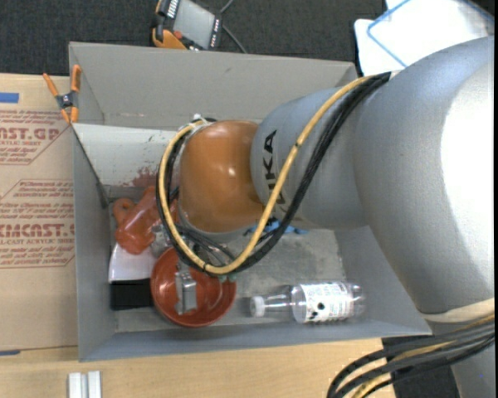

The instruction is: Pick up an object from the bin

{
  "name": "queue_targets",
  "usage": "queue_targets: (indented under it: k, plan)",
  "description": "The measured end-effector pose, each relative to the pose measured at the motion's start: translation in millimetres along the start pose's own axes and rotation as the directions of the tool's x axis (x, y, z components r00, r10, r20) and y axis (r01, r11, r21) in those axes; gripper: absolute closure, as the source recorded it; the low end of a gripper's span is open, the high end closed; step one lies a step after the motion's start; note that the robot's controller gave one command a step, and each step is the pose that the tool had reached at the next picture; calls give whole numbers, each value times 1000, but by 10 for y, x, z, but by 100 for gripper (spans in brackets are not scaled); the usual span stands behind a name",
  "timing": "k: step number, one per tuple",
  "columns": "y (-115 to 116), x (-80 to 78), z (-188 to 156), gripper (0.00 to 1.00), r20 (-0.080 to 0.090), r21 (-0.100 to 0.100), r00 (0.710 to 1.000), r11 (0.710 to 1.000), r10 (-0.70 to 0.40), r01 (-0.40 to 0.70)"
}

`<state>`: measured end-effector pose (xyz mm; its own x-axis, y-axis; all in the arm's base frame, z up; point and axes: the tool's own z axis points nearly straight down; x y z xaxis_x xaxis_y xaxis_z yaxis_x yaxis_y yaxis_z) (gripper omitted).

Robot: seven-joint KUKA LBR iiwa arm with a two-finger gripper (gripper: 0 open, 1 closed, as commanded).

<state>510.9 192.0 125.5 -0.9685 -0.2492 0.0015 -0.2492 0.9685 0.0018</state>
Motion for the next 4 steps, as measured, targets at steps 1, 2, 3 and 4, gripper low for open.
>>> queue_targets:
  k: [1, 2, 3, 4]
  plan:
    - [174, -16, -154, 0, 6, -3, 1000, 1000, -2, 2]
    - [-70, 91, 558, 0, 7, 0, 1000, 1000, -2, 2]
    - [160, 25, 488, 100, 46, 3, 967, 968, -249, 249]
    - [160, 24, 486, 100, 46, 3, 967, 968, -249, 249]
